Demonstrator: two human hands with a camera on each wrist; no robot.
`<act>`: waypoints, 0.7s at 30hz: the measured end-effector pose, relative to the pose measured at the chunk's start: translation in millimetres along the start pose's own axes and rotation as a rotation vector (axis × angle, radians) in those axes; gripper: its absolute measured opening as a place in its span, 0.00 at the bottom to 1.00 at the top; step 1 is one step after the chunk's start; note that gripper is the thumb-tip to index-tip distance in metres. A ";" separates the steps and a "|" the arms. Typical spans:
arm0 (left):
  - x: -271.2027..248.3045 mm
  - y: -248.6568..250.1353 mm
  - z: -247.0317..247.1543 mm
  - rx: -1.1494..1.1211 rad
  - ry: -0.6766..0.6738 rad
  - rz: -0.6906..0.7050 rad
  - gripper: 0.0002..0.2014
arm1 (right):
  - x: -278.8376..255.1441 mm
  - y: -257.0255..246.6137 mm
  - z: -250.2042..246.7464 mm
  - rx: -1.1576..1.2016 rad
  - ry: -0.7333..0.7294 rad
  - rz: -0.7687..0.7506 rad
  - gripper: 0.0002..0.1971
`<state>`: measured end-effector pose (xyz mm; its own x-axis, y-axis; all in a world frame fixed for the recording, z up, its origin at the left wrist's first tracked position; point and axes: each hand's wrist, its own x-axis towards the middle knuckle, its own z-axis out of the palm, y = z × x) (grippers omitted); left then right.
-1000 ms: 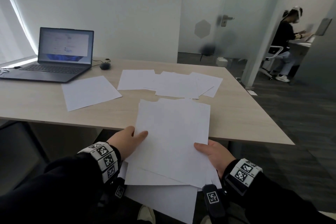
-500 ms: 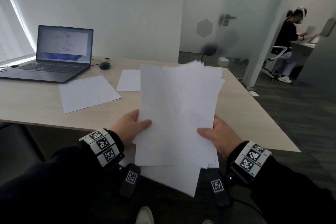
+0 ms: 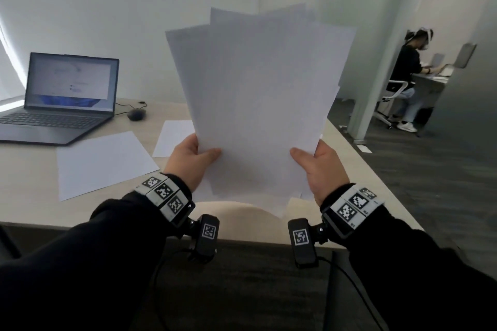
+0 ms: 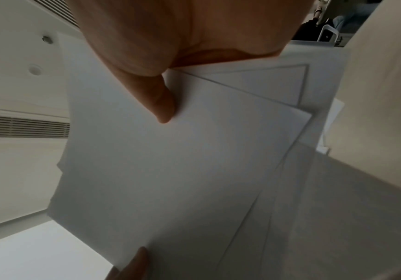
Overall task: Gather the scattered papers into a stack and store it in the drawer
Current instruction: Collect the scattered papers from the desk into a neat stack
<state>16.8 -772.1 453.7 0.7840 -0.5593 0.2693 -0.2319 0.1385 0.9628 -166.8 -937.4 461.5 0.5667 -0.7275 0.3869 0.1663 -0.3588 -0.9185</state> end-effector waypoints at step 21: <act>-5.5 -40.9 -9.5 -0.055 -0.016 -0.010 0.14 | -23.9 48.2 33.1 0.190 0.024 0.168 0.09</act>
<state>27.4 -766.8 413.0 0.7767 -0.5740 0.2593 -0.1914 0.1771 0.9654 -145.6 -917.9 405.2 0.5800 -0.7823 0.2273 0.2215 -0.1170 -0.9681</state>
